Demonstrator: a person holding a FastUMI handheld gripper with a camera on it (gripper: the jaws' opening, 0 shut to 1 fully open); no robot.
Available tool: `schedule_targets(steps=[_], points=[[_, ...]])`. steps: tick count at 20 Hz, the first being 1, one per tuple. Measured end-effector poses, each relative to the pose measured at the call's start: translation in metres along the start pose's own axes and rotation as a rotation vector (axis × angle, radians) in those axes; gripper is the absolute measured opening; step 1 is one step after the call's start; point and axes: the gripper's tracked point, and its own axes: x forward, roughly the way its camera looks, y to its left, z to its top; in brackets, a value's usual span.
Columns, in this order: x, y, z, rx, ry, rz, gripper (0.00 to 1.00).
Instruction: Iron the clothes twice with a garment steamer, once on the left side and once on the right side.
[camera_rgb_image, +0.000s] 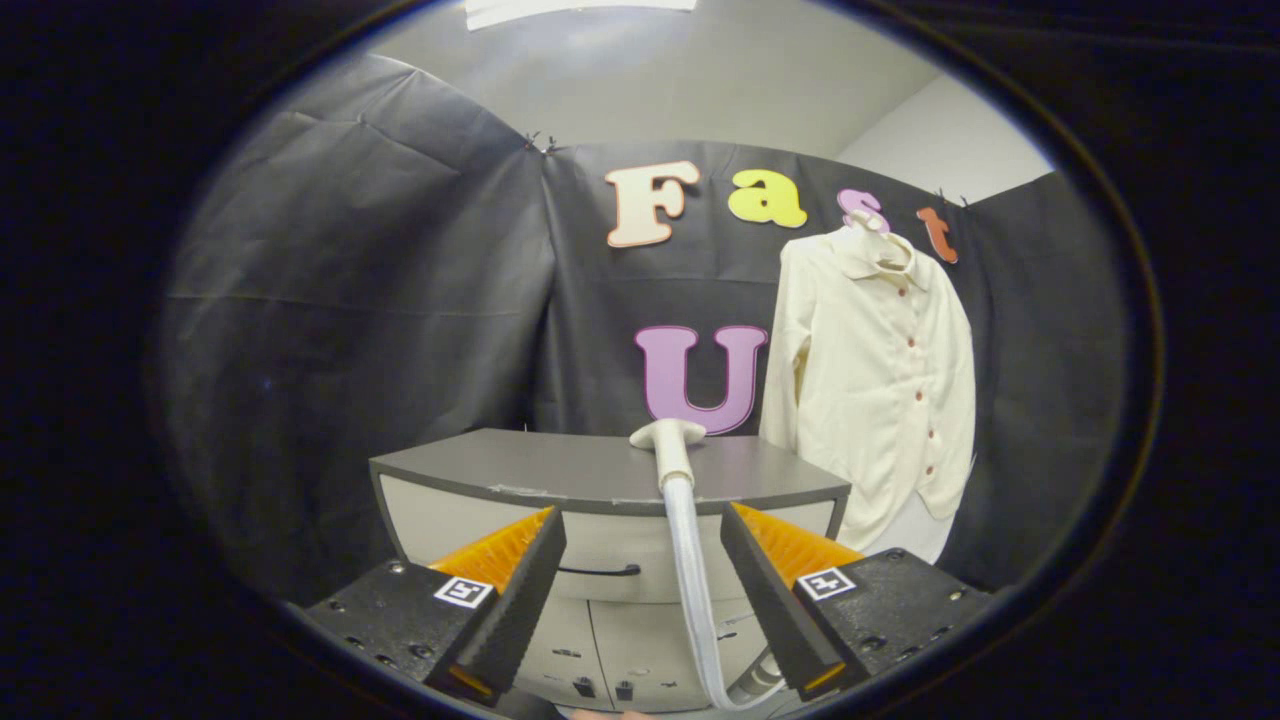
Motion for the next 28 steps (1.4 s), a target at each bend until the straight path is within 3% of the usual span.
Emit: schedule_targets(steps=[6,13,18,28], points=[[0.049,-0.011,0.016,0.029,-0.03,-0.044,0.95],[0.102,-0.02,0.007,0.113,0.058,-0.042,0.95],[0.141,-0.033,-0.008,0.087,0.127,-0.082,0.94],[0.199,-0.034,-0.048,0.053,0.321,-0.083,0.91]])
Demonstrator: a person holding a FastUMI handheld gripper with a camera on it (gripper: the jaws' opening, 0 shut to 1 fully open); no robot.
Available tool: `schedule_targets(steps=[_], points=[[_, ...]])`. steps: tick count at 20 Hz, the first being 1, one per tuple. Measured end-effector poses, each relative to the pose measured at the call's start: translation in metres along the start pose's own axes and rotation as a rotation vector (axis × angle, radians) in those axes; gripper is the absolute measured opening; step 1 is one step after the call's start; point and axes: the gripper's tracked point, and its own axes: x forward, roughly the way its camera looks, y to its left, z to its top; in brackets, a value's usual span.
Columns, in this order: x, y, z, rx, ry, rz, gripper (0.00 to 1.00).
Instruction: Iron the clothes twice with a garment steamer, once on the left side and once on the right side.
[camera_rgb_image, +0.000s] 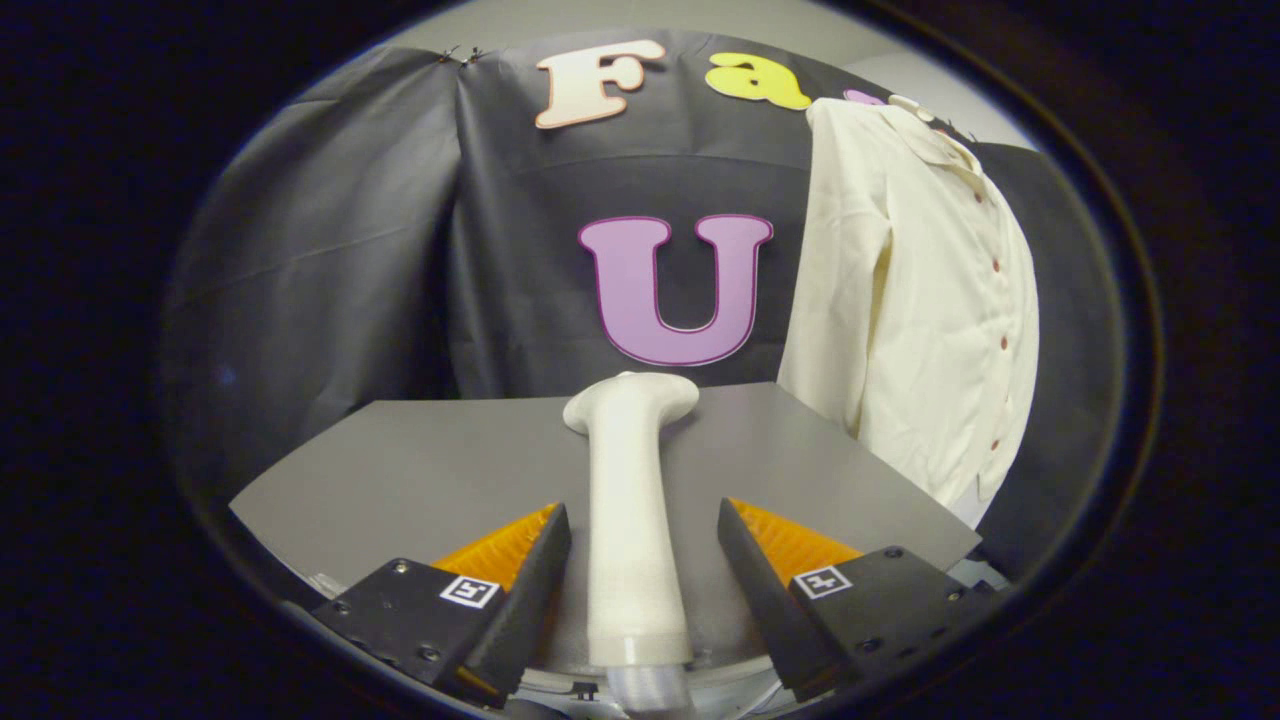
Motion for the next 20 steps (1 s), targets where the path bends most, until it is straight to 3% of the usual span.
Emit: schedule_targets(steps=[2,6,9,13,20], points=[[0.005,0.0,0.001,0.003,0.026,0.007,0.9],[0.008,0.006,0.001,0.013,0.041,0.021,0.74],[0.005,0.001,0.002,0.002,0.012,-0.008,0.41],[0.003,0.005,0.006,0.027,-0.026,0.053,0.39],[-0.035,-0.007,0.01,0.01,-0.099,0.074,0.37]])
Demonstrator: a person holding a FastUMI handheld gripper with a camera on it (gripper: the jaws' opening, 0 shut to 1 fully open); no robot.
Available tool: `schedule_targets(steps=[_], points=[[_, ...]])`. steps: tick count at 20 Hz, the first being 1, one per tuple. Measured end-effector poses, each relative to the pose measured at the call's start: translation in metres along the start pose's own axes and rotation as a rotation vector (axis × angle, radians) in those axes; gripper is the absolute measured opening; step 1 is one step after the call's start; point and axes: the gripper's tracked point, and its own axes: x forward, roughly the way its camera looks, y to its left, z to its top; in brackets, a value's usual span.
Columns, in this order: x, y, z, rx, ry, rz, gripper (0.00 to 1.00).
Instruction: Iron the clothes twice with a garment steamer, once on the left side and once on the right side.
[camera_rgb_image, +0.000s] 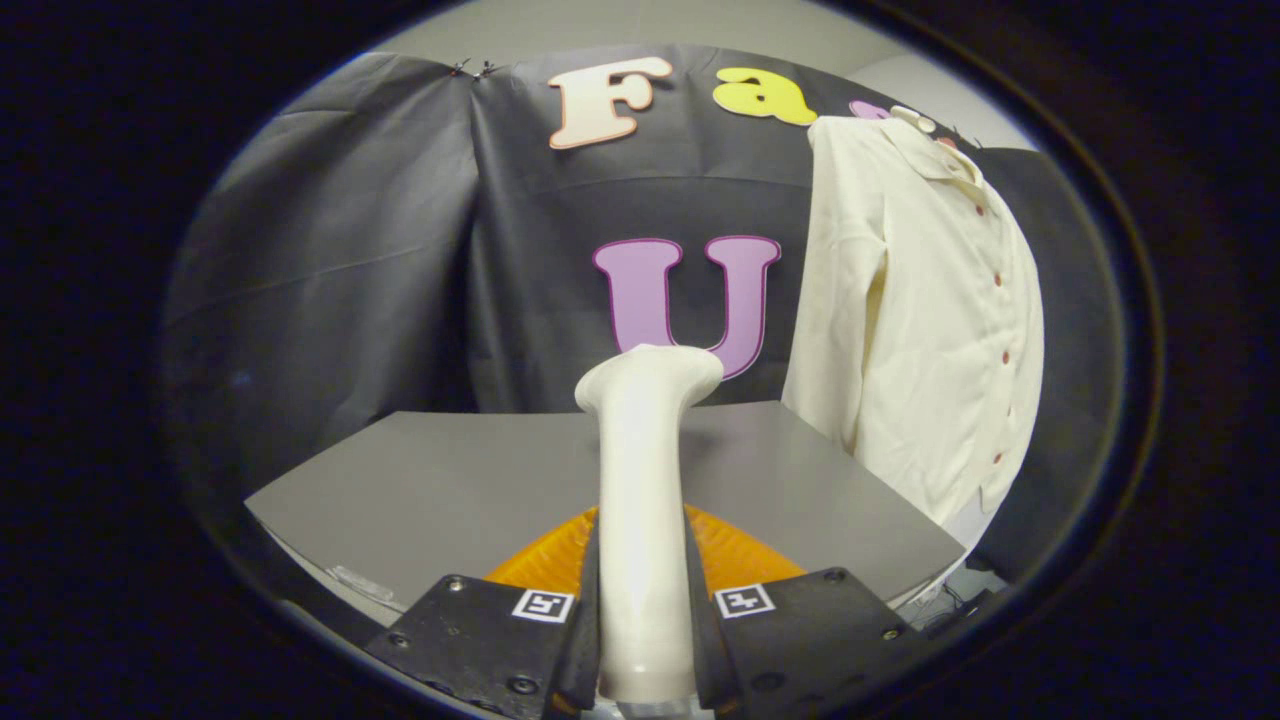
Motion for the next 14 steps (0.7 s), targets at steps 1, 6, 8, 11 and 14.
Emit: schedule_targets(steps=[1,6,8,11,14], points=[[-0.01,-0.001,0.005,0.015,-0.027,0.018,0.37],[-0.058,-0.028,0.034,0.007,-0.153,0.054,0.37],[-0.073,-0.047,0.043,0.018,-0.183,0.057,0.37],[-0.089,-0.078,0.057,0.024,-0.222,0.056,0.37],[-0.099,-0.115,0.075,0.048,-0.283,0.046,0.37]])
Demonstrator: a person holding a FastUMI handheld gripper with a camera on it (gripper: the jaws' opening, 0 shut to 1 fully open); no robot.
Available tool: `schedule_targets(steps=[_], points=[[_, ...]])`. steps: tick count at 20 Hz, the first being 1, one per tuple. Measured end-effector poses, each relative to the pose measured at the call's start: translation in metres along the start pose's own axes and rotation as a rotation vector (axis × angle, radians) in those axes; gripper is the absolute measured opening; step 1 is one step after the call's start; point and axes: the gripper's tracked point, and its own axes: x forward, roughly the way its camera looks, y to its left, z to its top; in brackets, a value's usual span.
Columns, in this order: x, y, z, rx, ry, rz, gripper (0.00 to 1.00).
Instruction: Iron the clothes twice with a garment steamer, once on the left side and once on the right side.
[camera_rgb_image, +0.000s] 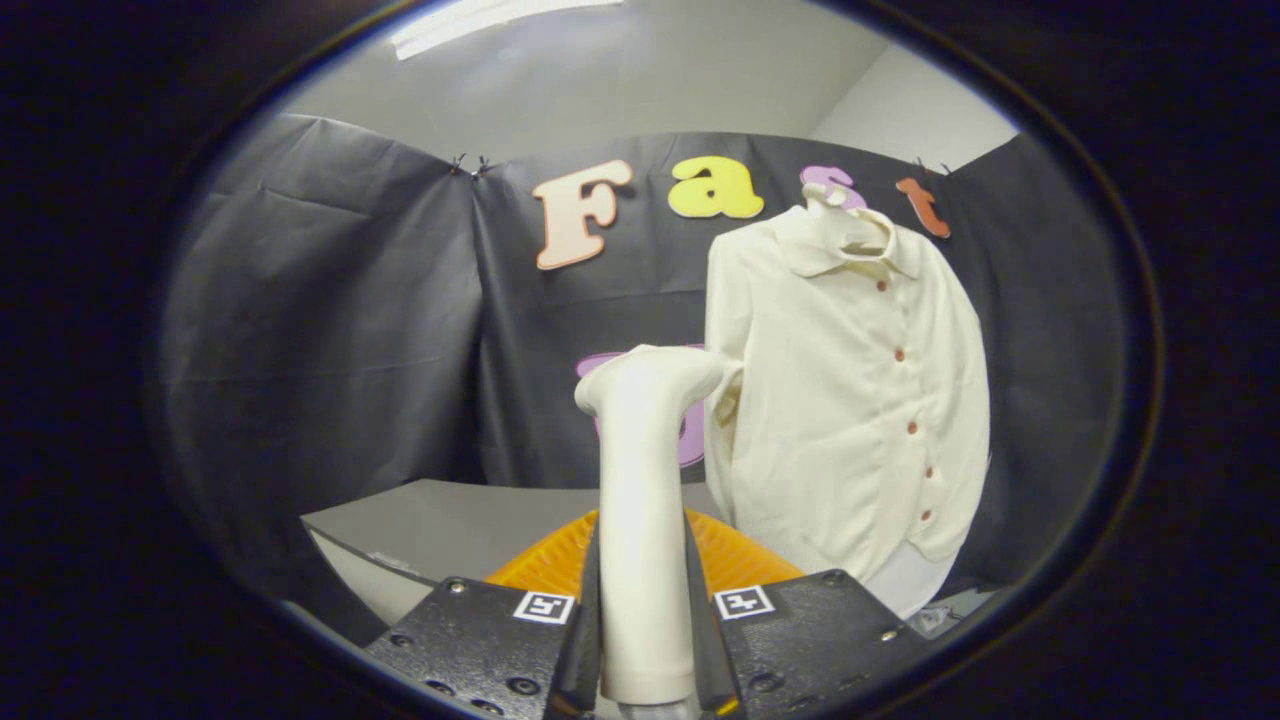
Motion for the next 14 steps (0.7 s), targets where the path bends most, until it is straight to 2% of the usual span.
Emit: schedule_targets(steps=[6,9,14], points=[[0.012,-0.086,0.041,0.08,-0.106,-0.073,0.37],[0.027,-0.12,0.053,0.068,-0.123,-0.109,0.36],[0.054,-0.149,0.062,0.046,-0.136,-0.127,0.36]])
